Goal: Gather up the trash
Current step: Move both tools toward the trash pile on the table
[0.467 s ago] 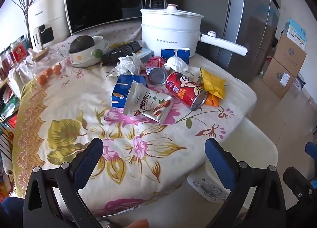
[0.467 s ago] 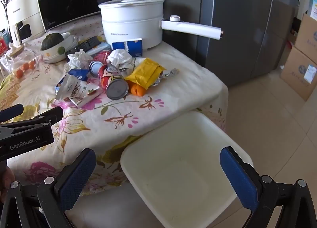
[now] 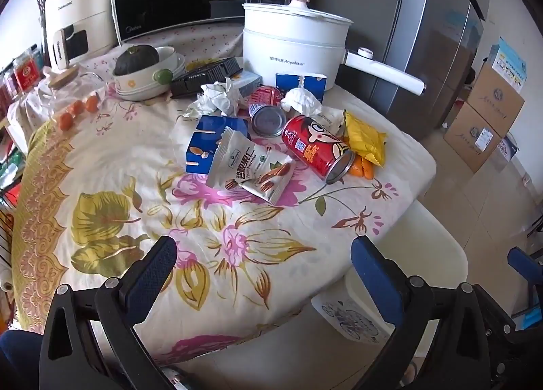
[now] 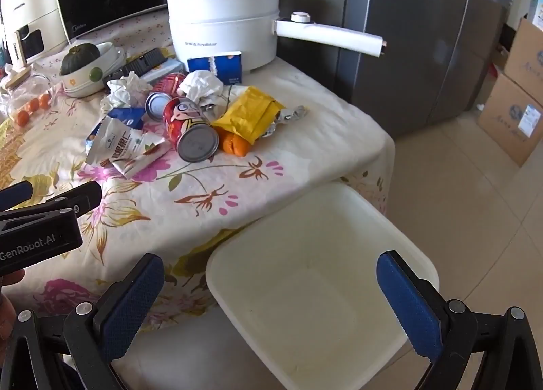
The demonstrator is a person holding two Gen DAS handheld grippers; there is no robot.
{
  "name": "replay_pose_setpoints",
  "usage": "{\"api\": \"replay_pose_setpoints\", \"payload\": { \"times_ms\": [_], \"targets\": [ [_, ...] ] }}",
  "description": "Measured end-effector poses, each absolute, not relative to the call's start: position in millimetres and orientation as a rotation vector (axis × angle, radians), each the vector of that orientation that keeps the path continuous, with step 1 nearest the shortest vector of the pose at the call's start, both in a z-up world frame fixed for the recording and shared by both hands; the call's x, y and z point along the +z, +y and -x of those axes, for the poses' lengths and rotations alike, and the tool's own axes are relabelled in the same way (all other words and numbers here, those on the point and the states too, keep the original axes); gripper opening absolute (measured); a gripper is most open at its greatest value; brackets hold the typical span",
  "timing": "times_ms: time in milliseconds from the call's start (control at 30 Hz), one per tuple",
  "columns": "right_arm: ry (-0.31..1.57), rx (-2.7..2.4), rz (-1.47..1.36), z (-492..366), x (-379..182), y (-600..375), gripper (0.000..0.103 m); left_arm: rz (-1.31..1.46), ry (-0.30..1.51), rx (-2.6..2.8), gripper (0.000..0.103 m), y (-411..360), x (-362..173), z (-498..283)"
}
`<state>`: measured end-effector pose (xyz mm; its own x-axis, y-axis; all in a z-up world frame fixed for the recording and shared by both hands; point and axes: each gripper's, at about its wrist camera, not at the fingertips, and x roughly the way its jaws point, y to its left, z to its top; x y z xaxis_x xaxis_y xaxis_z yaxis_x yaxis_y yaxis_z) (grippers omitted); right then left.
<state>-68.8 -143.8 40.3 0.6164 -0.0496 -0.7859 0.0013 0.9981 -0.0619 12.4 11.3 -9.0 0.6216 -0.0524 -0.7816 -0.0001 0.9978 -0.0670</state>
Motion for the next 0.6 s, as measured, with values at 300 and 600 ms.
{"api": "replay_pose_setpoints", "payload": {
  "times_ms": [300,600],
  "targets": [
    [0.916,-0.028,0.070,66.2,31.4,-136.5,0.103,0.059,0.885,-0.059,0.103,10.1,-10.6,-9.3],
    [0.932,-0.032,0.071,62.8,28.4,-136.7,0.103,0.083,0.892,-0.073,0.103,5.8,-10.9,-12.8]
  ]
}}
